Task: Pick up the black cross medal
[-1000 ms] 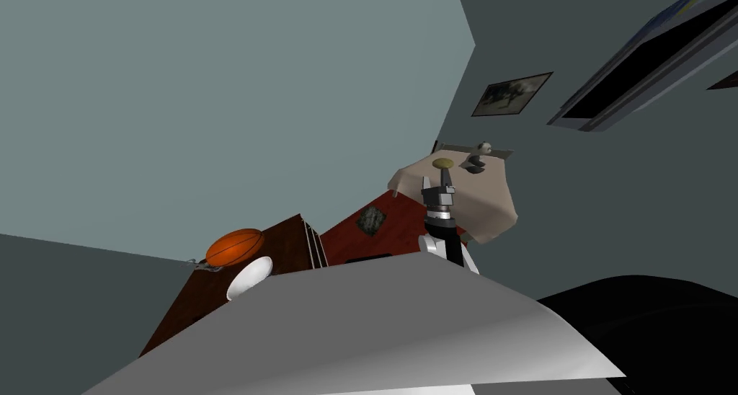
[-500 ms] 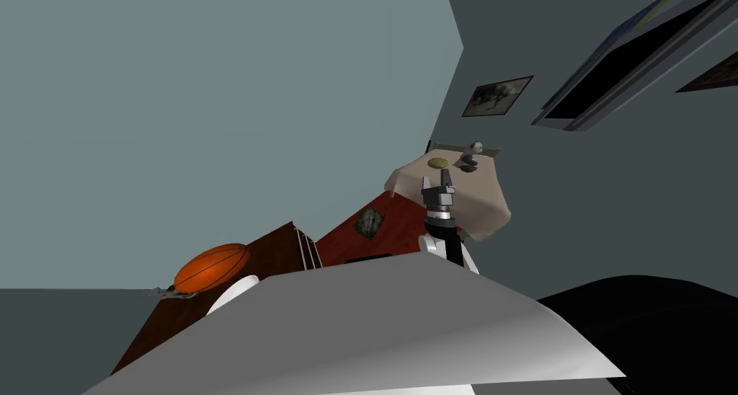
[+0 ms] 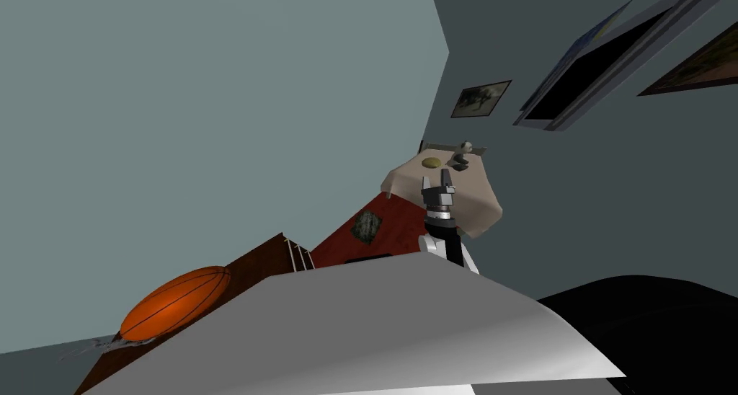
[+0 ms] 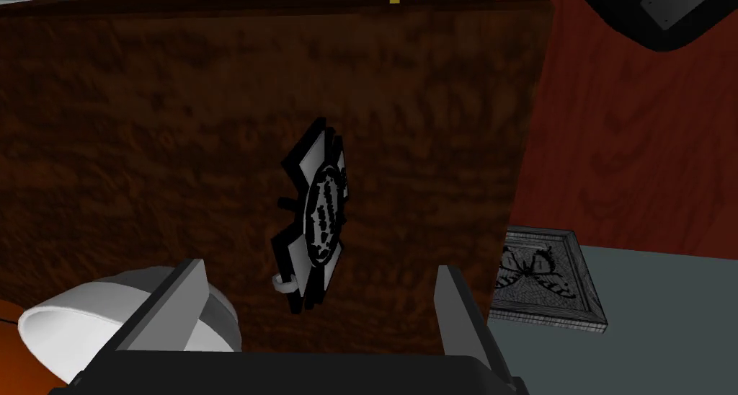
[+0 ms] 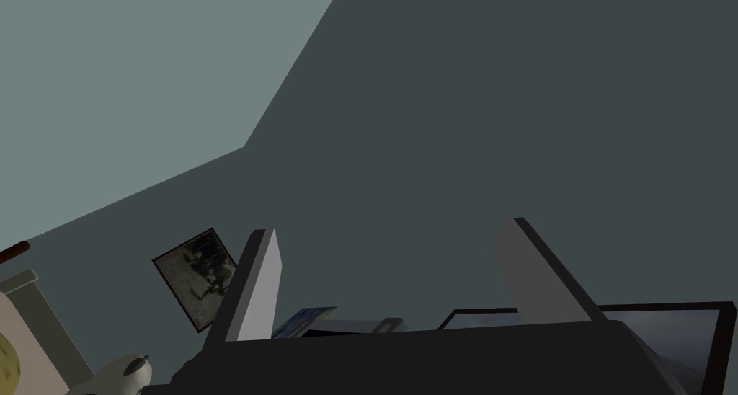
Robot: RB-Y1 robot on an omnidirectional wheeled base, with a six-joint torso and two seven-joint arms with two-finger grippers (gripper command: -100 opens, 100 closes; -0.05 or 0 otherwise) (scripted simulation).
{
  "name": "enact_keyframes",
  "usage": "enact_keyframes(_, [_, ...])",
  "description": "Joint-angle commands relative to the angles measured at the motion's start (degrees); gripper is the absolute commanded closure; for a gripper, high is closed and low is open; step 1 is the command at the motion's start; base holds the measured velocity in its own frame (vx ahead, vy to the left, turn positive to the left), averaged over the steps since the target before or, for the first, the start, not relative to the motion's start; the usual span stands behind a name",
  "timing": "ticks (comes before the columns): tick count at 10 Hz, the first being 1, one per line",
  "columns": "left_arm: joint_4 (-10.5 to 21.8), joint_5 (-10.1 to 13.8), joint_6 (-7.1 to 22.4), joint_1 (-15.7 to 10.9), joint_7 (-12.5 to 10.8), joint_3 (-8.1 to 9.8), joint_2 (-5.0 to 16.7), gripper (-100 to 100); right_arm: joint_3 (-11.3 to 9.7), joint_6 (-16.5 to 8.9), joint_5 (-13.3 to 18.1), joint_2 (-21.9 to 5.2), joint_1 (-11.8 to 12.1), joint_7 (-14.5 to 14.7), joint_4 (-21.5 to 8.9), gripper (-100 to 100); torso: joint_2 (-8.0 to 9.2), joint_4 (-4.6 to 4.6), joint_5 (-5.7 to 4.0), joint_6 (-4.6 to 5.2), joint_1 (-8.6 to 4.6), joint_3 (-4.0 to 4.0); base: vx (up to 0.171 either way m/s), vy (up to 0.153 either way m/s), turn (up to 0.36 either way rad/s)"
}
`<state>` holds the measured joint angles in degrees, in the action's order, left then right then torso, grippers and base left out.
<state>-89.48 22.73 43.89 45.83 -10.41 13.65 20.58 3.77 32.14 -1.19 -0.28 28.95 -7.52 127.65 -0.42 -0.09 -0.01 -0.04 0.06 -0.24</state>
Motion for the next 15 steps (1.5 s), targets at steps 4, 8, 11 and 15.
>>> enact_keyframes(4, [2.8, -0.5, 6.2, 1.4, -2.3, -0.15, -0.4, -100, 0.0, 0.0, 0.0, 0.0, 0.0, 0.0, 0.0, 0, 0.09, 0.01, 0.0, -0.01, 0.02, 0.04, 0.115, 0.035, -0.083])
enact_keyframes(8, [4.9, -0.2, 9.5, 1.9, -3.3, -0.22, 0.0, -100, 0.0, 0.0, 0.0, 0.0, 0.0, 0.0, 0.0, 0, -0.03, -0.01, 0.03, -0.01, 0.12, -0.02, 0.117, 0.059, -0.087])
enact_keyframes(11, [7.3, 0.8, 6.2, 1.6, -4.5, -4.01, 2.4, -100, 0.0, 0.0, 0.0, 0.0, 0.0, 0.0, 0.0, 0, 0.25, 0.05, -0.02, -0.07, -0.09, 0.14, 0.06, 0.01, 0.112])
enact_keyframes(15, [11.8, 3.0, -0.9, 0.9, -6.7, -11.32, 7.3, -100, 0.0, 0.0, 0.0, 0.0, 0.0, 0.0, 0.0, 0, 0.05, 0.0, -0.02, -0.06, -0.11, 0.02, 0.109, 0.011, 0.156])
